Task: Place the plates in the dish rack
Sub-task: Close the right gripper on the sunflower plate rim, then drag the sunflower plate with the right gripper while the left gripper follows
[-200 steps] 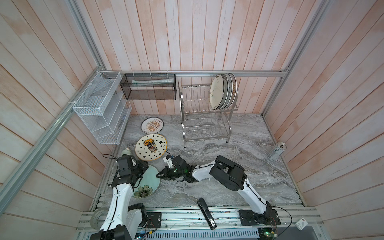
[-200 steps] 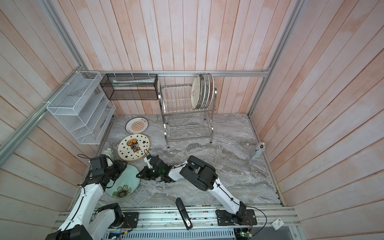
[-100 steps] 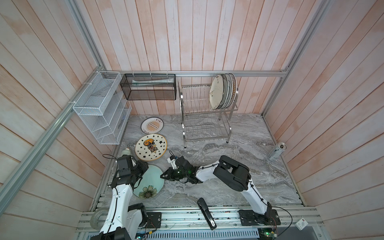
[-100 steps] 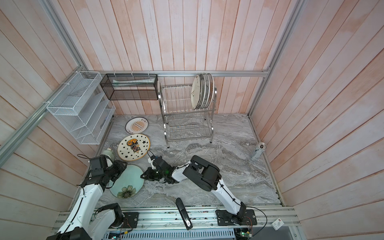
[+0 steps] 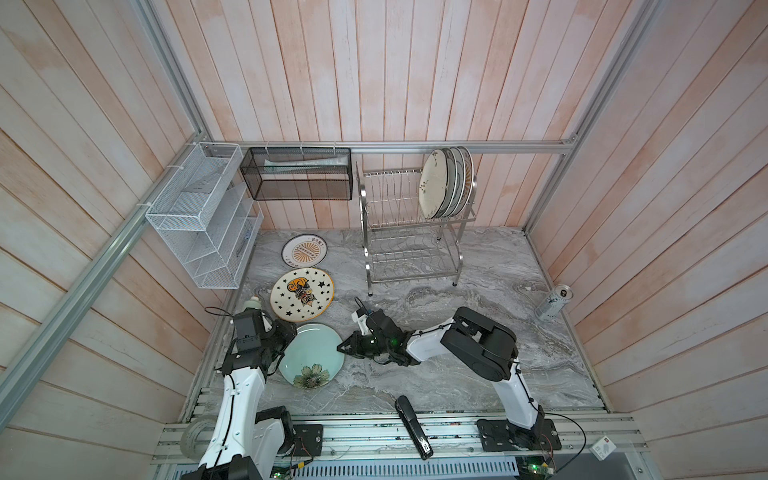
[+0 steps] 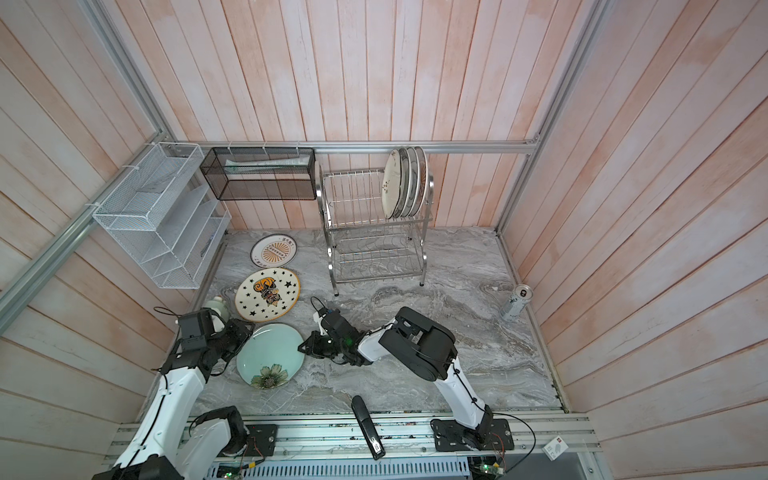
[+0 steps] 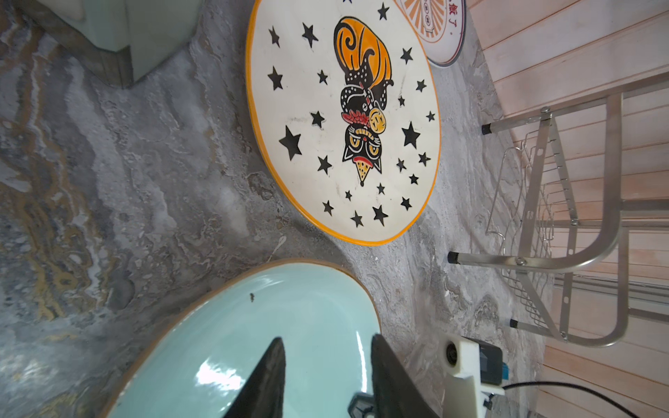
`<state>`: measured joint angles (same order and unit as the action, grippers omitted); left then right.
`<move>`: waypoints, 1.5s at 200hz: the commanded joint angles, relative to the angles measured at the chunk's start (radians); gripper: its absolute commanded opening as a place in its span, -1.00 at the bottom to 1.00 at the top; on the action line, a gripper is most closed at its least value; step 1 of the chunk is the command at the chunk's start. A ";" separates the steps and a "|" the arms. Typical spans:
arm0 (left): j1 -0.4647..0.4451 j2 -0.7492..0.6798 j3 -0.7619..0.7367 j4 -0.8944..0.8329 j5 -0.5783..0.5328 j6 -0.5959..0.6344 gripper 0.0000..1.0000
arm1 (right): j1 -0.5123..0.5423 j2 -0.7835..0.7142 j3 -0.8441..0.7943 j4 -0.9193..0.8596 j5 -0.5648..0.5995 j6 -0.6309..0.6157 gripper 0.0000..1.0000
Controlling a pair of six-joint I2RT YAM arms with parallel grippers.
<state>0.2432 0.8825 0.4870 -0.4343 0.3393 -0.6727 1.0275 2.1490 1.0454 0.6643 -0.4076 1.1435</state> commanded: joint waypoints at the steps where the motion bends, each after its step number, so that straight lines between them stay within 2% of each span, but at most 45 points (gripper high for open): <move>1: 0.004 0.006 0.032 -0.003 0.023 0.022 -0.18 | -0.033 -0.055 -0.038 0.059 0.033 -0.027 -1.00; 93: -0.049 0.080 0.050 0.011 0.042 0.060 -0.18 | -0.156 -0.192 -0.259 0.074 0.015 -0.083 -1.00; 145: -0.183 0.173 0.061 0.055 0.007 0.047 -0.18 | -0.232 -0.301 -0.402 0.064 0.006 -0.120 -1.00; 183: -0.288 0.253 0.073 0.085 -0.008 0.047 -0.19 | -0.313 -0.344 -0.493 0.118 -0.056 -0.124 -1.00; 239: -0.439 0.297 0.082 0.212 0.032 0.015 -0.18 | -0.386 -0.463 -0.495 -0.002 -0.103 -0.217 -1.00; 262: -0.489 0.298 0.053 0.316 0.075 -0.014 -0.18 | -0.408 -0.516 -0.492 -0.037 -0.101 -0.238 -1.00; 300: -0.542 0.316 0.034 0.350 0.053 -0.037 -0.18 | -0.429 -0.563 -0.495 -0.048 -0.110 -0.246 -1.00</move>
<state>-0.2802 1.1801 0.5385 -0.1486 0.3885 -0.6865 0.6083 1.6371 0.5465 0.5591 -0.4698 0.9146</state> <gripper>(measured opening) 0.410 0.072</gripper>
